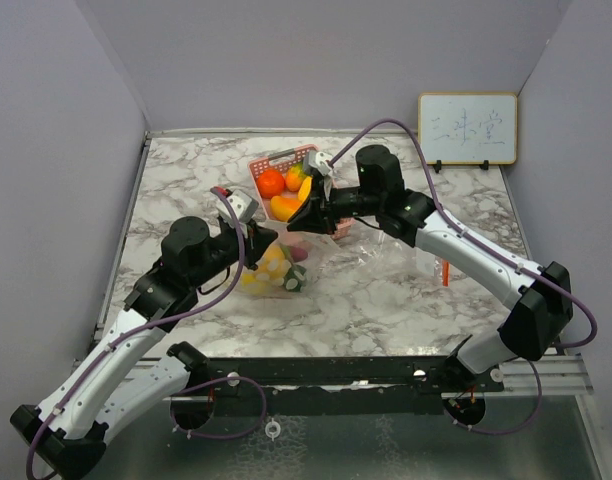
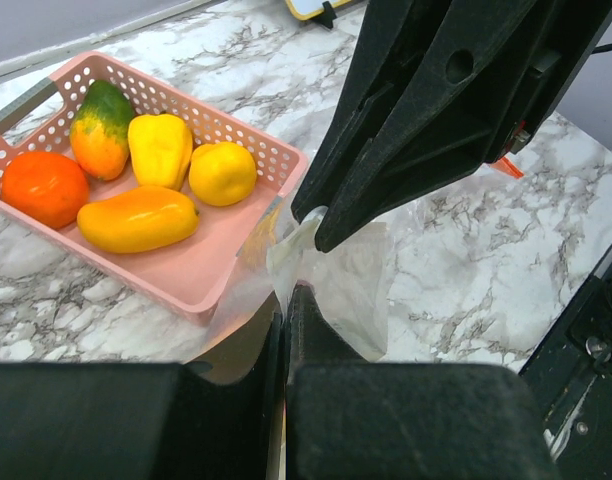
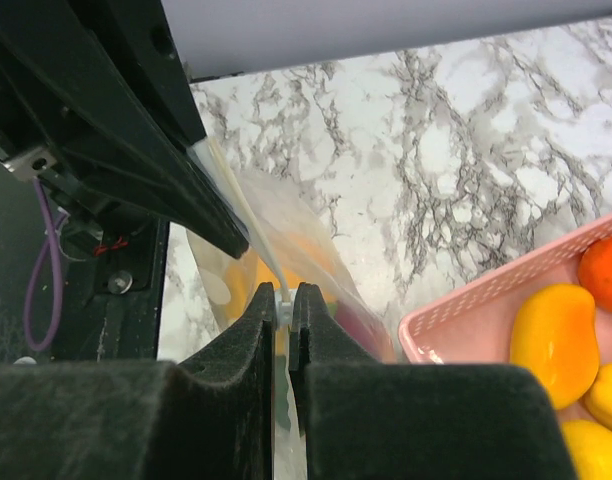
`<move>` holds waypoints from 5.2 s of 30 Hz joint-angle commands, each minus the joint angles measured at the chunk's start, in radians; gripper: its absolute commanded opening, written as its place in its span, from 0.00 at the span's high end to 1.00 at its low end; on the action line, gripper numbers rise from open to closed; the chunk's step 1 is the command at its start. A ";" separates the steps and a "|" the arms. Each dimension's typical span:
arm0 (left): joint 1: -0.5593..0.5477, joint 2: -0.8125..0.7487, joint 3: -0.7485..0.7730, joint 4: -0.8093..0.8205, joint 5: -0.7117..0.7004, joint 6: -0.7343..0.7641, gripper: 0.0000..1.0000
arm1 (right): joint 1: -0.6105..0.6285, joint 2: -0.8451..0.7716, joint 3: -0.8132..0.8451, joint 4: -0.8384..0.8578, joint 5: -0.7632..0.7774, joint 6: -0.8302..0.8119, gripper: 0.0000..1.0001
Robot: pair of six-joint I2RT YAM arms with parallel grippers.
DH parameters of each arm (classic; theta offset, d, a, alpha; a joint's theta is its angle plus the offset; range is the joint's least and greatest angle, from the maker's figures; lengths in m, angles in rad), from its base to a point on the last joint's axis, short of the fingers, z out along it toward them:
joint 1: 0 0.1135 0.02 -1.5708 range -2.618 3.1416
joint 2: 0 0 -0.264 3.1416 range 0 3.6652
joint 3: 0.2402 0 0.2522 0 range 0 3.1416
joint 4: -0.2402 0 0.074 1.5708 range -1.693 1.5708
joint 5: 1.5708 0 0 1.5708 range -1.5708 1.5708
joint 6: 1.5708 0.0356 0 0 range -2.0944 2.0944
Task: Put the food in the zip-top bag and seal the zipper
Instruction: Zip the zipper food storage bag at the center of the board, then place the zipper food storage bag at the center of the board, then zip the zipper food storage bag at the center of the board, then open the zipper of the food storage bag.
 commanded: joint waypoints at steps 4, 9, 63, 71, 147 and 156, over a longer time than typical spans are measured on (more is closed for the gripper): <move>0.004 -0.053 0.053 -0.067 -0.200 0.015 1.00 | -0.041 -0.048 -0.075 -0.089 0.154 -0.046 0.98; 0.004 -0.069 0.132 -0.148 -0.319 0.081 1.00 | -0.047 -0.095 -0.167 -0.109 0.210 -0.029 0.98; 0.181 0.159 0.194 0.042 -0.716 0.070 0.01 | -0.625 0.090 -0.049 -0.655 0.976 0.729 0.00; 0.210 0.315 0.303 0.064 -0.422 0.103 0.02 | -0.710 0.044 -0.250 -0.530 0.783 0.710 0.00; -0.056 1.050 0.825 0.088 0.082 -0.352 1.00 | -0.300 -0.185 0.130 -0.370 0.460 0.504 0.74; -0.053 0.967 0.880 -0.083 -0.092 -0.198 1.00 | -0.300 -0.091 0.358 -0.493 0.597 0.433 0.44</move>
